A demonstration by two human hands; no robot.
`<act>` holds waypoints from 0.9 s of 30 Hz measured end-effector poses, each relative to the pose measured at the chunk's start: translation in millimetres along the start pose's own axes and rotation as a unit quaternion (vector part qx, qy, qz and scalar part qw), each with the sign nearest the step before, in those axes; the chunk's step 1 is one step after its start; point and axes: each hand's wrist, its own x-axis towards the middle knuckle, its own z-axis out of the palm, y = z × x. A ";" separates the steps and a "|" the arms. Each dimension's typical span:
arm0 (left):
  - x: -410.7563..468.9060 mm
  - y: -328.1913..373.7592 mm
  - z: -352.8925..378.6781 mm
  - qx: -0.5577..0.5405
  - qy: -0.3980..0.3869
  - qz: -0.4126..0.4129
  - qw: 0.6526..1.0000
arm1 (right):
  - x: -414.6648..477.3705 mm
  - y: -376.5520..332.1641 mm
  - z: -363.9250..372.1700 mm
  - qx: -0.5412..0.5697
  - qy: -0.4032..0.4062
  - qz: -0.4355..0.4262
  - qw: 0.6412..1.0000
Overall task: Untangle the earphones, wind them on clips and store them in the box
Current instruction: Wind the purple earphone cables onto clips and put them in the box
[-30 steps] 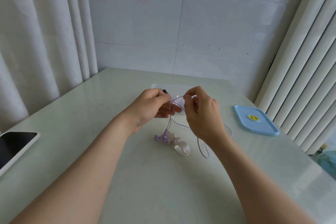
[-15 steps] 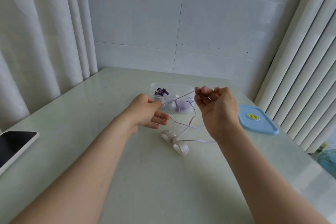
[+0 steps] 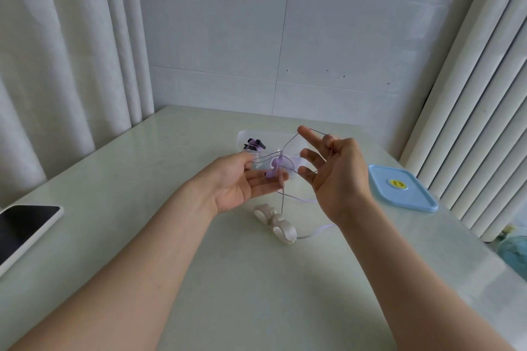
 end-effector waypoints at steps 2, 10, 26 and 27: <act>1.4 -0.5 -2.1 0.005 -0.030 -0.013 0.999 | 1.5 1.4 -1.1 -0.010 -0.001 -0.015 1.000; 3.1 -0.7 -1.3 0.011 0.010 0.026 1.000 | 2.0 0.3 -1.1 0.126 -0.033 -0.002 0.992; 5.0 10.4 -8.4 0.059 0.217 0.093 0.970 | 10.4 -5.9 -9.3 0.212 0.112 -0.069 0.968; 5.6 12.0 -10.3 0.095 0.209 0.085 0.970 | 9.1 -5.8 -9.7 0.140 0.136 -0.100 0.976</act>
